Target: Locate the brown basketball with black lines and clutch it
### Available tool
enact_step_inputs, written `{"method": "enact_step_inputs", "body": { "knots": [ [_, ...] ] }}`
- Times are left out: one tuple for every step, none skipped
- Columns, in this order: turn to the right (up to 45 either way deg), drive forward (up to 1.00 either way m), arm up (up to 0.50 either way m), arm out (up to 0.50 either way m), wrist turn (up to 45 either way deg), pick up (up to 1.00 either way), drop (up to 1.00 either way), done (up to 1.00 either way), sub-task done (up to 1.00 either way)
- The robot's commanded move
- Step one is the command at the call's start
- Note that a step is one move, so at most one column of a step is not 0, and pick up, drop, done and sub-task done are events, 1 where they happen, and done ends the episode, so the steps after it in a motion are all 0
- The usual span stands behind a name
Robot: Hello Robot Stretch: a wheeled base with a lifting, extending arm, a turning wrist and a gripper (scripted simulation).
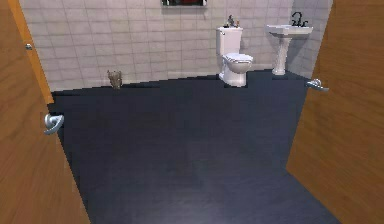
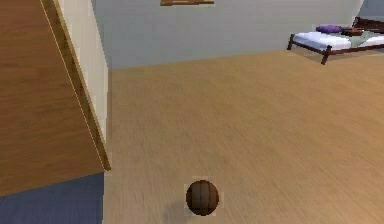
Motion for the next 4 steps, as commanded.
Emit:
{"method": "enact_step_inputs", "body": {
  "knots": [
    [0.0,0.0,0.18,0.0,0.0,0.0,0.0,0.0,0.0],
    [0.0,0.0,0.0,0.48,0.0,0.0,0.0,0.0,0.0],
    [0.0,0.0,0.0,0.0,45.0,0.0,0.0,0.0,0.0],
    [0.0,0.0,0.0,0.0,45.0,0.0,0.0,0.0,0.0]
  ]
}}
